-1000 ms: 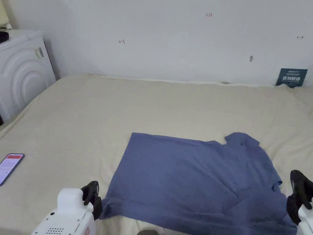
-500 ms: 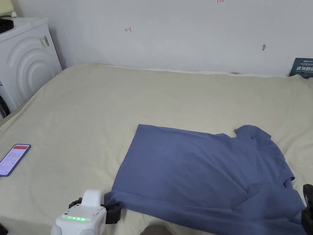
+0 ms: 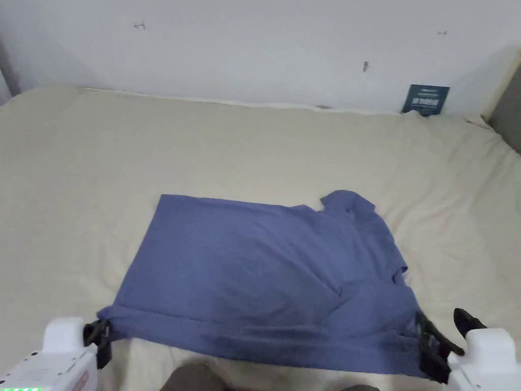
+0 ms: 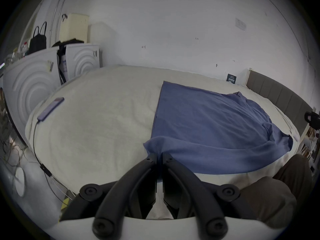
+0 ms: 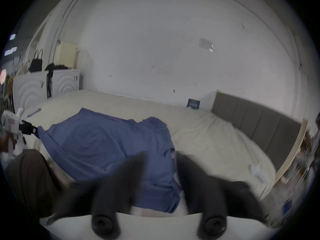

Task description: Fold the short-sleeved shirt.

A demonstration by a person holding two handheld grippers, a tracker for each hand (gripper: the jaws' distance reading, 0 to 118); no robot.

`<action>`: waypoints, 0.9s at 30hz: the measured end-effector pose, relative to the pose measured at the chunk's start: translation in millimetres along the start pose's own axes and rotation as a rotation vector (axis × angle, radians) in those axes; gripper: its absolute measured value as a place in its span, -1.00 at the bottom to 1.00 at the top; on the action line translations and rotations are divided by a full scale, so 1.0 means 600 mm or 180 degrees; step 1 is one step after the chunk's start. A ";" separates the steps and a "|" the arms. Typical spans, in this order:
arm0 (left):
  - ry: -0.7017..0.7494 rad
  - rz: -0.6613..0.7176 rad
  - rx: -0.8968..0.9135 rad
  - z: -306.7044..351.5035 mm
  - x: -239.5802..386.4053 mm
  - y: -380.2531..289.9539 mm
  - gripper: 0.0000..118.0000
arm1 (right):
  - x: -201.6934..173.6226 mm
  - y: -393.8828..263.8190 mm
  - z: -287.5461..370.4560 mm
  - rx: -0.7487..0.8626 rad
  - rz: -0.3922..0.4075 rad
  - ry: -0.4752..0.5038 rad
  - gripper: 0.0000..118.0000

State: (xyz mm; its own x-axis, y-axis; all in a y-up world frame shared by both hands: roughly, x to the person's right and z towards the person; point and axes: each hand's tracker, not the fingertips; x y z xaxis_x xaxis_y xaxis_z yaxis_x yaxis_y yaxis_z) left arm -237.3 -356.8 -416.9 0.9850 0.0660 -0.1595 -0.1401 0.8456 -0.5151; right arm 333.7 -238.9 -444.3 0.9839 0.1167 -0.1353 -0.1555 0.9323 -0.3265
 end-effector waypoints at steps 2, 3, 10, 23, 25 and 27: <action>-0.0024 -0.0005 0.0060 0.013 0.005 -0.003 -0.90 | 0.016 -0.024 -0.035 -0.0599 -0.0097 -0.0053 1.00; -0.0040 -0.0017 0.0099 0.020 0.008 -0.005 -0.90 | 0.024 -0.040 -0.038 -0.0533 -0.0123 -0.0096 1.00; -0.0053 -0.0032 0.0110 0.032 0.016 -0.021 -0.90 | 0.060 -0.080 -0.090 -0.1040 -0.0277 0.0119 0.76; 0.0003 0.0117 -0.0015 -0.004 -0.022 0.011 -0.90 | 0.039 -0.074 -0.054 -0.0677 -0.0035 0.0091 -0.96; 0.0091 0.0011 0.0087 0.044 0.024 0.050 -0.90 | 0.056 -0.064 -0.063 -0.0640 -0.0002 0.0070 -0.96; 0.0098 0.0037 0.0106 0.063 0.046 0.066 -0.90 | 0.058 -0.046 -0.064 -0.0518 0.0016 0.0034 -0.96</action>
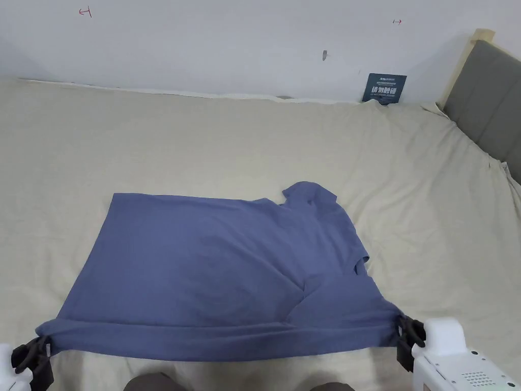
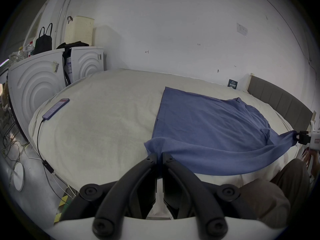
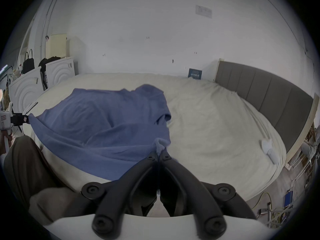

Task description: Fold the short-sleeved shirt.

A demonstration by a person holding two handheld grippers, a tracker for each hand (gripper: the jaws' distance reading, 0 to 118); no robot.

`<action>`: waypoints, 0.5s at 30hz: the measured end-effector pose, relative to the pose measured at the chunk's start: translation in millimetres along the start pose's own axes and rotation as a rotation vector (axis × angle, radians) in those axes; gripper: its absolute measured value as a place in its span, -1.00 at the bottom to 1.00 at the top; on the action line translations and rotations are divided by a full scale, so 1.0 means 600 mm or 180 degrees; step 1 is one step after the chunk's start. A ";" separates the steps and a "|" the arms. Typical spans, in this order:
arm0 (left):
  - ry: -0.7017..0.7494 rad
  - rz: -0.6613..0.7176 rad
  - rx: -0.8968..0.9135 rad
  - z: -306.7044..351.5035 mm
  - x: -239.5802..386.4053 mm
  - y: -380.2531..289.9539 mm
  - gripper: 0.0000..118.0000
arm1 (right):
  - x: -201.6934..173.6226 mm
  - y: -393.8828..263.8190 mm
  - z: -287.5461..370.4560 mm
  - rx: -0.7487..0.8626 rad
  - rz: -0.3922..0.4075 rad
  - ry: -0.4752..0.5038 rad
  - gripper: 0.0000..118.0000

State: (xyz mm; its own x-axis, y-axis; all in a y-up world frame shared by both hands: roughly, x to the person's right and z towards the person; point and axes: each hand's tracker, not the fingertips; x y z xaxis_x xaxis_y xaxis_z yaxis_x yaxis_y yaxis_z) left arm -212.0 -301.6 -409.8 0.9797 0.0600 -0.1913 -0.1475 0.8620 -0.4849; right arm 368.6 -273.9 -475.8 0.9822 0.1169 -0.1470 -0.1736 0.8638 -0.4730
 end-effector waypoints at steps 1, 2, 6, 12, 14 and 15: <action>0.0012 0.0002 0.0032 0.008 0.013 0.007 -0.90 | 0.004 0.016 0.001 0.0087 -0.0034 0.0002 -0.96; -0.0020 0.0066 0.0047 0.016 0.018 0.028 -0.90 | 0.006 0.027 -0.001 0.0135 -0.0072 0.0016 -0.96; -0.0005 0.0121 0.0129 0.021 0.054 0.086 -0.90 | 0.021 0.078 -0.031 0.0229 -0.0081 0.0065 -0.96; 0.0050 0.0236 -0.0011 -0.085 0.022 0.142 -0.90 | 0.054 0.134 -0.150 0.0030 -0.0253 0.0187 -0.96; 0.0091 0.0275 0.0006 -0.094 0.039 0.165 -0.90 | 0.063 0.140 -0.197 -0.0131 -0.0299 0.0217 -0.96; 0.0107 0.0306 -0.0035 -0.101 0.047 0.175 -0.90 | 0.063 0.140 -0.221 -0.0192 -0.0260 0.0194 -0.96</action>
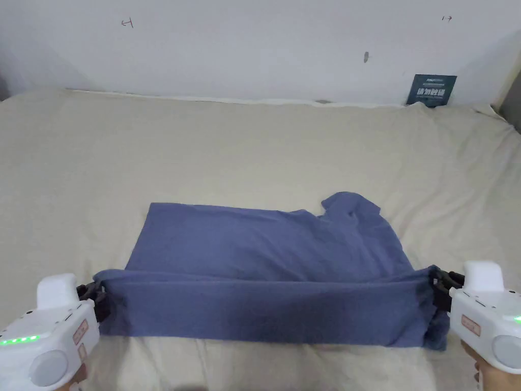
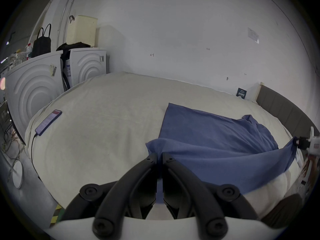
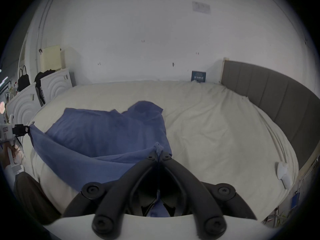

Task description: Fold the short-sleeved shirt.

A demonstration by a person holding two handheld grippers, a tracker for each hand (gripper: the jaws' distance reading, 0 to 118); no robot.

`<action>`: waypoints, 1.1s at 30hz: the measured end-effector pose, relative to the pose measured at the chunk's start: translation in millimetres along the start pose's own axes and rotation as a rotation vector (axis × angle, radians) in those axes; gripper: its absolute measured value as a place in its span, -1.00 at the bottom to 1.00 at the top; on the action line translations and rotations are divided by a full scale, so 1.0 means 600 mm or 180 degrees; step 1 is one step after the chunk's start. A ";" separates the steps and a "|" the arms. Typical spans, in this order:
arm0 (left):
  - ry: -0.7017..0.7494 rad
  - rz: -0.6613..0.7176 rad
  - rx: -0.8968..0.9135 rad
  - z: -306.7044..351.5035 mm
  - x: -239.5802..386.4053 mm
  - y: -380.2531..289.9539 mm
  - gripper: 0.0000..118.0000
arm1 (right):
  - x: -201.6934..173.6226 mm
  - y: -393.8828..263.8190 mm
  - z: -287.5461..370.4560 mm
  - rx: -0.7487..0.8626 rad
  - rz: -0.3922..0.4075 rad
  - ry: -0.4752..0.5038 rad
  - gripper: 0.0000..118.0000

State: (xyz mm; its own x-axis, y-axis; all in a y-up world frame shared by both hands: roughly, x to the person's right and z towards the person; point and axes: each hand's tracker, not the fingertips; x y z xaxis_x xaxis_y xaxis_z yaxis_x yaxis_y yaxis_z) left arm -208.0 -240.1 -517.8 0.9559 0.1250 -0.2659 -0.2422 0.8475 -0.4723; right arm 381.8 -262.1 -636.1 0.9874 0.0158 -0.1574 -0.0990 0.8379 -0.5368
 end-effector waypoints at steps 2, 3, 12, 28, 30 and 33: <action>0.0064 0.0061 -0.0088 -0.020 0.007 0.010 -0.90 | -0.006 0.000 -0.032 -0.0133 0.0096 -0.0007 -0.96; 0.0071 0.0057 -0.0060 -0.035 0.013 0.017 -0.90 | -0.005 0.000 -0.049 -0.0182 0.0042 0.0000 -0.96; 0.0119 -0.0167 -0.0178 -0.098 0.032 0.015 -0.60 | -0.008 -0.037 -0.111 -0.0234 0.0123 -0.0169 0.01; -0.0088 -0.0770 0.1164 0.174 0.099 -0.015 0.78 | -0.228 0.001 0.246 0.1153 0.0405 -0.0162 0.78; -0.0136 -0.0764 0.1141 0.201 0.099 -0.039 0.03 | -0.244 -0.006 0.276 0.1306 0.0407 0.0057 0.08; -0.0120 -0.0631 0.1010 0.208 0.064 -0.071 -0.92 | -0.264 -0.010 0.293 0.1359 0.0562 -0.0157 -0.98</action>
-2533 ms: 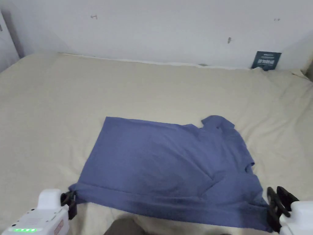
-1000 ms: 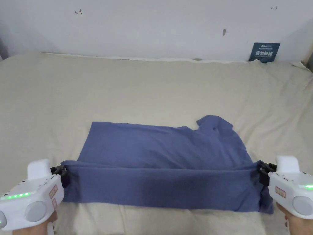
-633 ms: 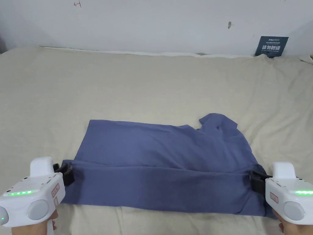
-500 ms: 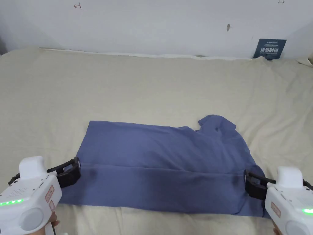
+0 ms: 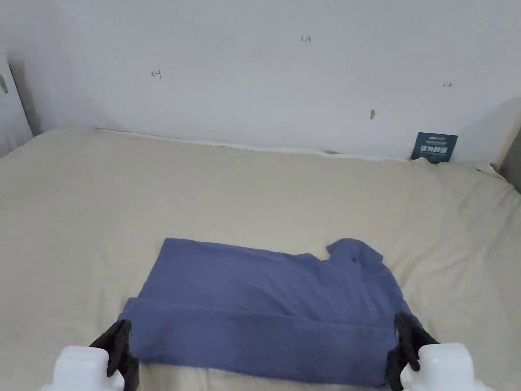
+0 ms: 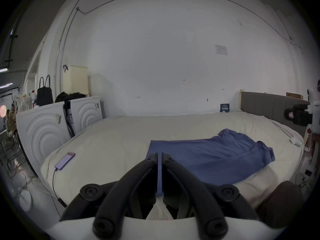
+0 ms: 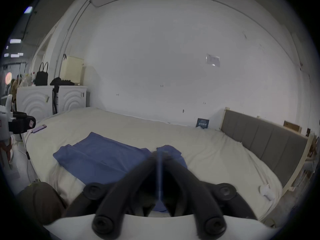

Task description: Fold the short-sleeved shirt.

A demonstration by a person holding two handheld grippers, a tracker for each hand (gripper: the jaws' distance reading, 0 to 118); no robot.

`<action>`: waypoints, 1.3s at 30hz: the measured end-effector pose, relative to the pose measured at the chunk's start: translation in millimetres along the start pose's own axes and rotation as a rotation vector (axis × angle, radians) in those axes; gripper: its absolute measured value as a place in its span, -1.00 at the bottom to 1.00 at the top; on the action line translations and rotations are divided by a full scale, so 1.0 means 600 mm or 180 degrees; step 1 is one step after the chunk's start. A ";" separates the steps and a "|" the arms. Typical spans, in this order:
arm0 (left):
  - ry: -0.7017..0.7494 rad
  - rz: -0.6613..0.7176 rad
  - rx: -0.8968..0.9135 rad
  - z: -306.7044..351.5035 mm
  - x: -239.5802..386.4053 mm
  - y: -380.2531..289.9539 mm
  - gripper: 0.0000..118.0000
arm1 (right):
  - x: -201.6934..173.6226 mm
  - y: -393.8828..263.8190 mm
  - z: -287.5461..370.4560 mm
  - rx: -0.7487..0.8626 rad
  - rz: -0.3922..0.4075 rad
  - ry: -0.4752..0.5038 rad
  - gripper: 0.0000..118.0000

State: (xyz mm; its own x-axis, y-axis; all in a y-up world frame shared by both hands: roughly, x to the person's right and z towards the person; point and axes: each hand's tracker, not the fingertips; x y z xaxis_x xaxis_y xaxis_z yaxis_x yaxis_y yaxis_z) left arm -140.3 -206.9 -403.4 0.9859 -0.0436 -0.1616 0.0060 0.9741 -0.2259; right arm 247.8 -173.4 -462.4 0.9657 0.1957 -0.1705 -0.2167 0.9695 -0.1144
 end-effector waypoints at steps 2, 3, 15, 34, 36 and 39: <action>-0.0016 0.0092 -0.0107 0.011 0.001 0.010 -0.92 | 0.004 0.004 0.005 0.0041 -0.0101 0.0129 -0.98; 0.0105 0.0145 -0.0178 0.009 -0.001 0.008 -0.92 | 0.005 0.006 0.006 0.0041 -0.0143 0.0162 -0.99; 0.0432 0.0381 -0.1629 -0.256 -0.107 -0.131 1.00 | -0.012 -0.048 -0.025 -0.0221 0.0451 0.0225 -0.98; 0.0186 0.0078 -0.1428 -0.217 -0.031 -0.059 -0.84 | 0.178 -0.226 -0.142 -0.1493 -0.0347 0.0054 1.00; 0.0124 0.0127 -0.1454 -0.215 -0.038 -0.049 -0.84 | 0.205 -0.252 -0.159 -0.1591 -0.0496 -0.0082 1.00; 0.0079 0.0111 -0.1499 -0.224 -0.044 -0.056 -0.84 | 0.226 -0.277 -0.183 -0.1786 -0.0728 0.0009 0.91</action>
State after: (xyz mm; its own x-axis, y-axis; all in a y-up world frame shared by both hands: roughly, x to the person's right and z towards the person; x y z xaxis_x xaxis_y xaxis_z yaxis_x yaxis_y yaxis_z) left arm -189.2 -268.4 -520.3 0.9798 -0.0234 -0.1985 -0.1093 0.7688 -0.6300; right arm 399.0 -324.6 -574.1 0.9965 -0.0097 -0.0833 -0.0467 0.7611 -0.6470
